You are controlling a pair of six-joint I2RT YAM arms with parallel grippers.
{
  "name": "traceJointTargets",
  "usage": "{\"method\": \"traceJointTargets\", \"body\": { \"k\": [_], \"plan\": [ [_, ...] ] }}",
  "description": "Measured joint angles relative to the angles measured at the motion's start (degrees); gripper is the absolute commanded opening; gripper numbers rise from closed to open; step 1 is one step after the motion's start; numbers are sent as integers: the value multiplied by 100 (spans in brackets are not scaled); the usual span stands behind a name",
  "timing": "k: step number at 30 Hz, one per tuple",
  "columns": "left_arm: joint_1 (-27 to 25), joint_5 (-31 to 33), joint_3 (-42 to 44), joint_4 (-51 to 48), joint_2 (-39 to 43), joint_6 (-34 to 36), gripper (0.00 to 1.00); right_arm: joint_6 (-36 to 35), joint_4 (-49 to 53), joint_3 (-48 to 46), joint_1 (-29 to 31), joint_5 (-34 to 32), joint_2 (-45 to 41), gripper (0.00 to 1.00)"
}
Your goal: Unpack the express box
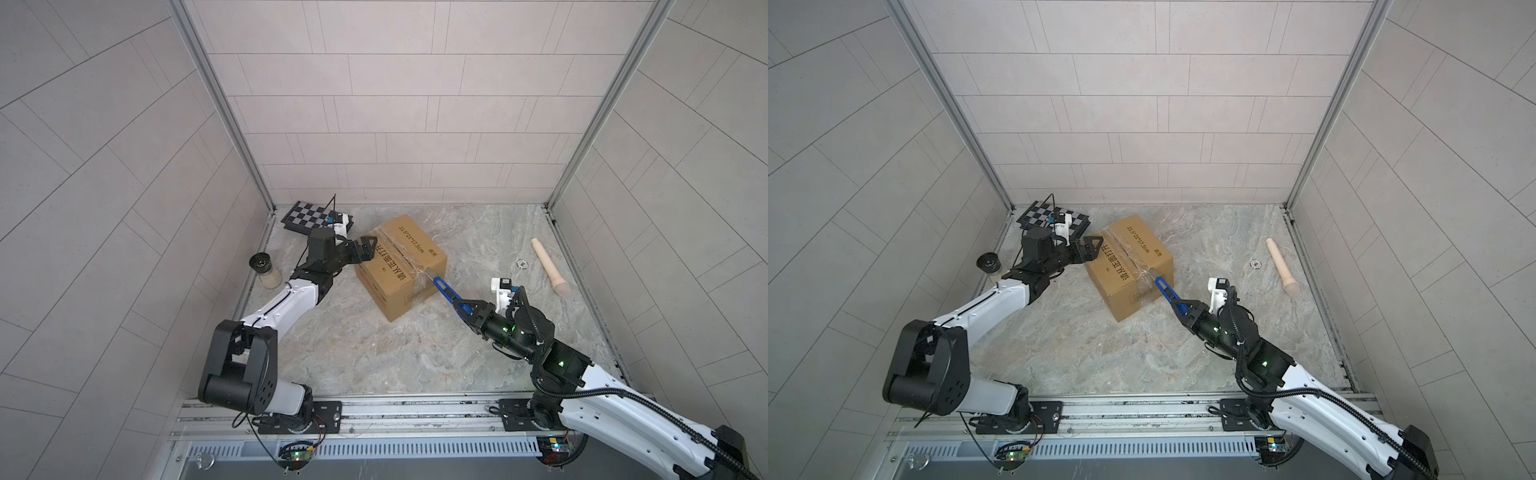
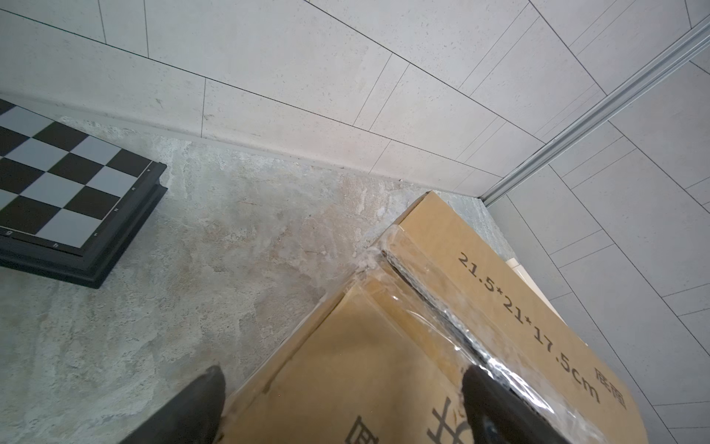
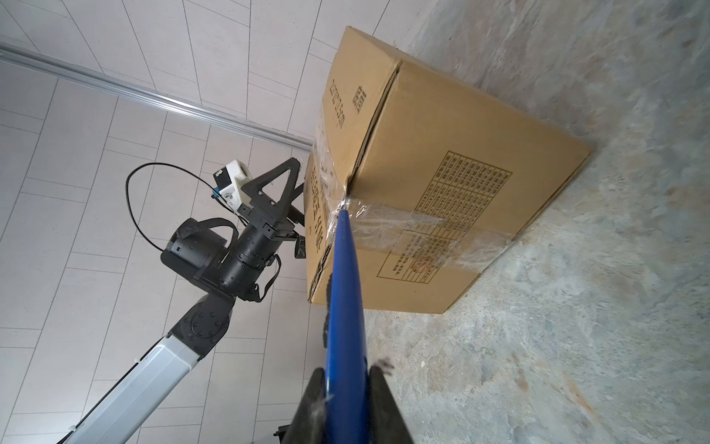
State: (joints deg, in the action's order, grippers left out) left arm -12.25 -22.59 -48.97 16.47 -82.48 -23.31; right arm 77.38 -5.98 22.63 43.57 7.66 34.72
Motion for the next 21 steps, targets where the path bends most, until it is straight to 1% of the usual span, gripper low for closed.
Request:
{"method": "traceJointTargets", "body": {
  "k": [9, 16, 21],
  "plan": [
    [-116, -68, 13, -42, 0, -55, 99, 83, 310, 2, -315, 575, -468, 0],
    [-107, -76, 13, 22, 0, -149, 99, 66, 529, 39, -339, 848, -380, 0],
    [-103, -79, 87, 177, 55, -223, 99, 24, 496, 39, -352, 879, -59, 0]
  ]
}}
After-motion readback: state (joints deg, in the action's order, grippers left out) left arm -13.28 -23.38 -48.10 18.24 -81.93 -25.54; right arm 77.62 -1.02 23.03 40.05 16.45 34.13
